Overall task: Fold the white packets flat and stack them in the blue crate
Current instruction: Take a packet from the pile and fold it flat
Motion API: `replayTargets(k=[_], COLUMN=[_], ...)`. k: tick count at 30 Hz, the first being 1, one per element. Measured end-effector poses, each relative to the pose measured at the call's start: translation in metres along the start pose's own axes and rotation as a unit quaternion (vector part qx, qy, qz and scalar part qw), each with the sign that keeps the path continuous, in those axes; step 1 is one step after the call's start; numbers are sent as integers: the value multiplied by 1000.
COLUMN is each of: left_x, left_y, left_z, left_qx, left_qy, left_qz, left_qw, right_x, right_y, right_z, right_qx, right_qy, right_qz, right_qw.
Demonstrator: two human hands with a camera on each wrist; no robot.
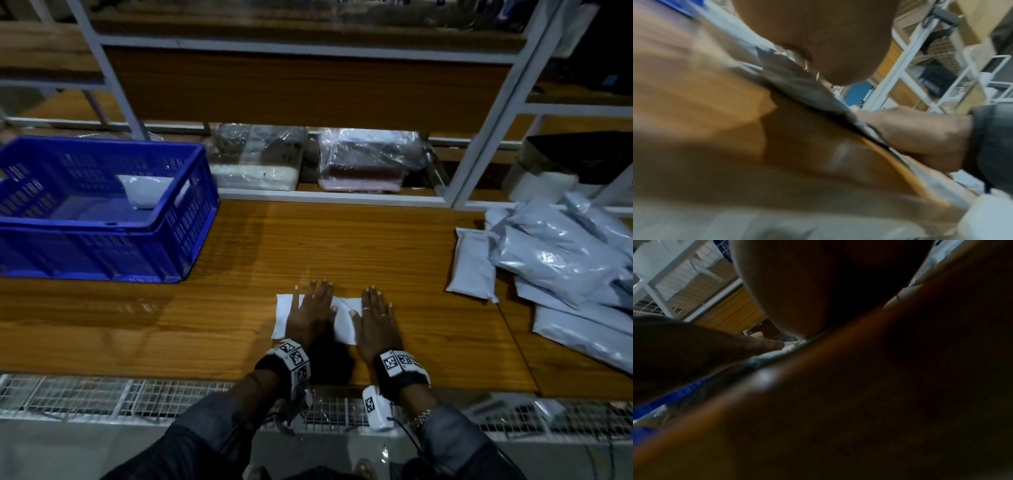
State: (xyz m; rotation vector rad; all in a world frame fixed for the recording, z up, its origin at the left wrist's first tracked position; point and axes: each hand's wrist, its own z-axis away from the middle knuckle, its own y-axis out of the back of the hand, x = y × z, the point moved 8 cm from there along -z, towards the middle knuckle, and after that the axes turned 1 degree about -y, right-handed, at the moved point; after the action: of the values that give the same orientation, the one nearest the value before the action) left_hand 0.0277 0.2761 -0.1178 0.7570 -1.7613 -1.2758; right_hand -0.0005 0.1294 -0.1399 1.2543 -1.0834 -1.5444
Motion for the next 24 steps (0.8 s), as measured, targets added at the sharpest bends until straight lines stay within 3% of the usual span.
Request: replayTargets(k=[8, 14, 17, 21, 24], left_x=[6, 6, -12, -35, -30], left_y=[-15, -11, -4, 5, 14], left_z=[-4, -6, -4, 18, 24], left_qx=[-4, -50, -28, -12, -5], left_qy=[-6, -17, 18, 30, 30], left_qz=[-27, -47, -29, -16, 19], left_qw=[1000, 998, 999, 999, 999], right_x=[-5, -10, -26, -49, -63], right_y=[1, 7, 10, 4, 9], right_z=[6, 4, 3, 4, 10], right_qx=[32, 14, 29, -22, 34], right_qy=[-9, -10, 6, 31, 89], right_qz=[18, 24, 3, -30, -2], right_qw=[999, 1000, 1000, 999, 995])
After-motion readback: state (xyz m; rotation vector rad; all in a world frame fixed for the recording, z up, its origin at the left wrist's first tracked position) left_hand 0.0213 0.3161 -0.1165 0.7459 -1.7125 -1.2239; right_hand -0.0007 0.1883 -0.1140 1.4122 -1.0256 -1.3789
